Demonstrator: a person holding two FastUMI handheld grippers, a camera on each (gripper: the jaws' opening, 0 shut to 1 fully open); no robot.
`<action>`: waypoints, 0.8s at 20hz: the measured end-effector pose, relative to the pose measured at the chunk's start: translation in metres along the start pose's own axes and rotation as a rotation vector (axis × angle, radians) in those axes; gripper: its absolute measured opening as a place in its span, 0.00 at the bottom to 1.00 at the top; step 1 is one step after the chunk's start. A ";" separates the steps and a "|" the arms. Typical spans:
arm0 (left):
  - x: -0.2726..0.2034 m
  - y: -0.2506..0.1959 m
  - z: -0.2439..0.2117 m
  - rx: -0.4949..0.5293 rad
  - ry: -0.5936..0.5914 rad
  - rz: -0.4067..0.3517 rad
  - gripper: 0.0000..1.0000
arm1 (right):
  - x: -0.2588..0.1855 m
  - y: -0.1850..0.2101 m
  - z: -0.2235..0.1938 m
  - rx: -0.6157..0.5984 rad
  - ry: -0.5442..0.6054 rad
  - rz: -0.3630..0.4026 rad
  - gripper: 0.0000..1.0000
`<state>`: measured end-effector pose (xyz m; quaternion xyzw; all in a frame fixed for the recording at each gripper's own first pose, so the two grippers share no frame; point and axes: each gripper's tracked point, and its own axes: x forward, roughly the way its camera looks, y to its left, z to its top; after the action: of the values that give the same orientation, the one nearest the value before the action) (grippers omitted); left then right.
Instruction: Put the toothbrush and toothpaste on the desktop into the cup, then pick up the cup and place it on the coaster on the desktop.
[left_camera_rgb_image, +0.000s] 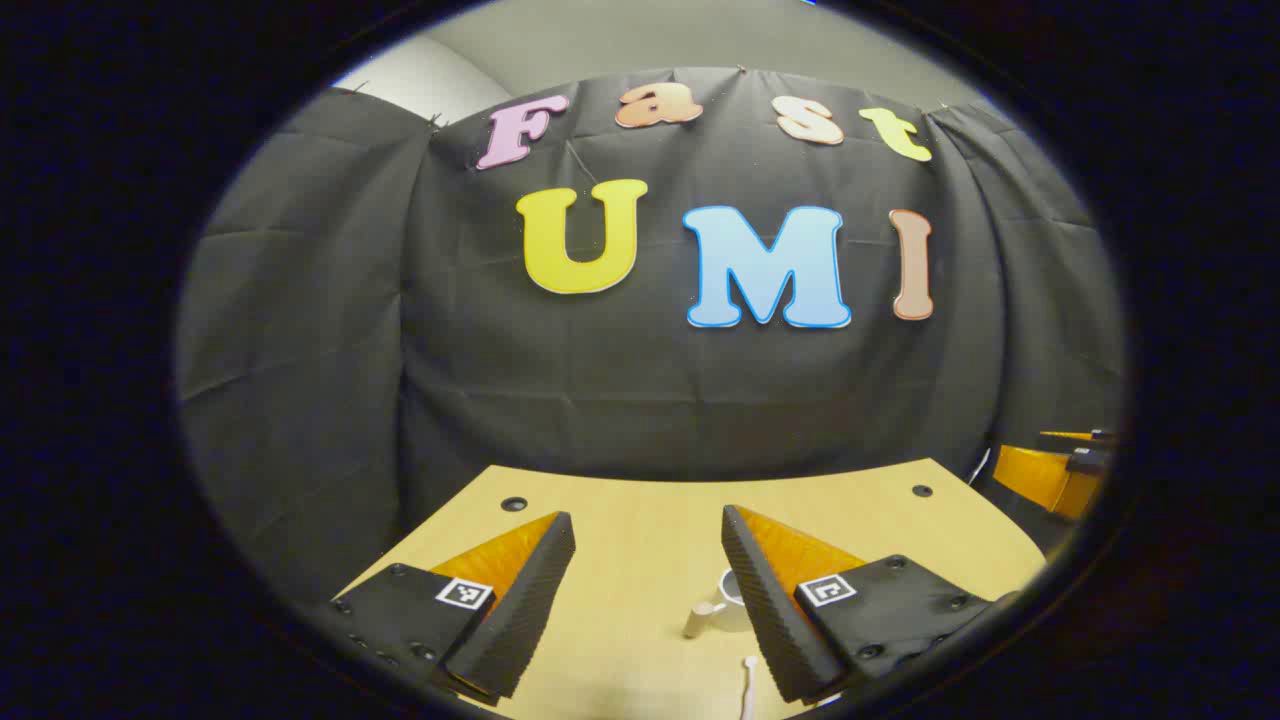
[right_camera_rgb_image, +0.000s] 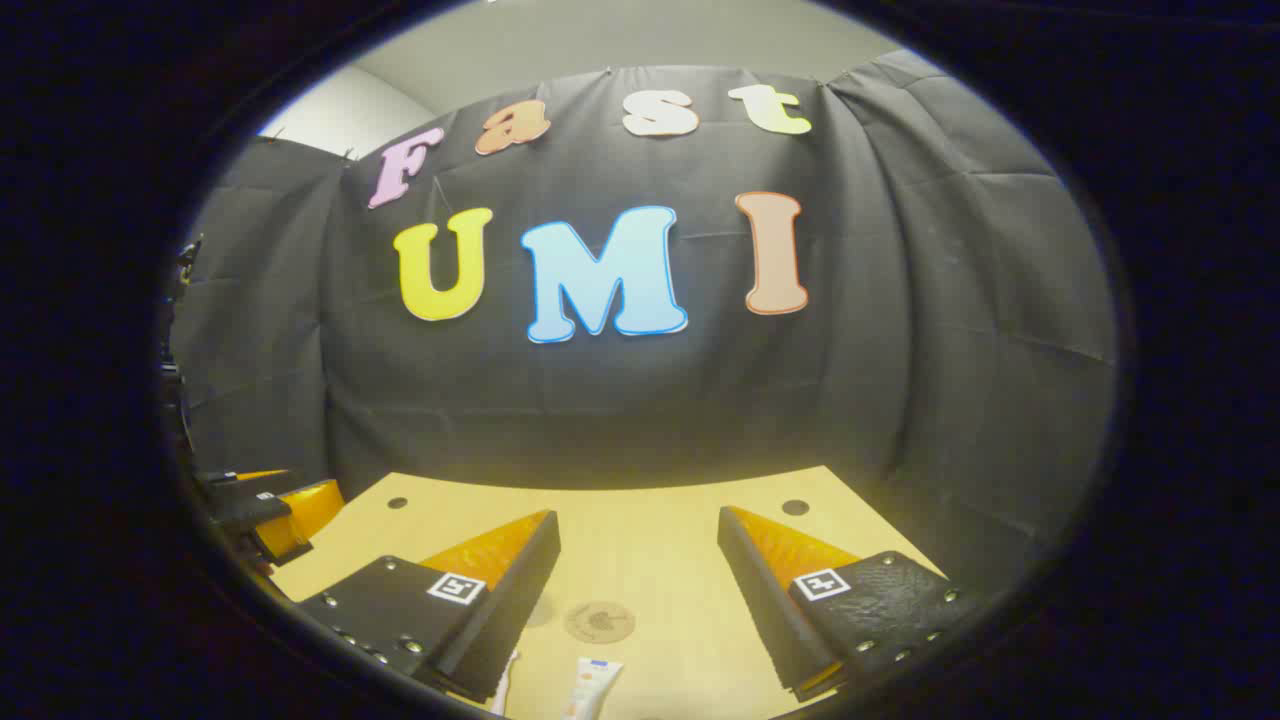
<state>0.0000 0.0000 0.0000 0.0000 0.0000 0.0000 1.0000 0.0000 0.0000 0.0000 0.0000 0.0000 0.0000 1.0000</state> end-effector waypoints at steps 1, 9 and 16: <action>-0.002 -0.003 0.000 -0.008 0.011 0.009 0.99 | -0.001 0.007 -0.002 -0.004 0.012 0.024 0.96; -0.020 -0.013 -0.005 -0.063 0.025 -0.003 1.00 | -0.003 0.022 -0.014 0.004 0.104 0.082 0.96; -0.032 -0.029 -0.022 -0.089 0.082 -0.030 0.95 | -0.009 0.031 -0.027 0.003 0.148 0.107 0.96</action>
<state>-0.0321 -0.0289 -0.0218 -0.0446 0.0411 -0.0148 0.9981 -0.0094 0.0306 -0.0274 0.0013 0.0738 0.0534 0.9958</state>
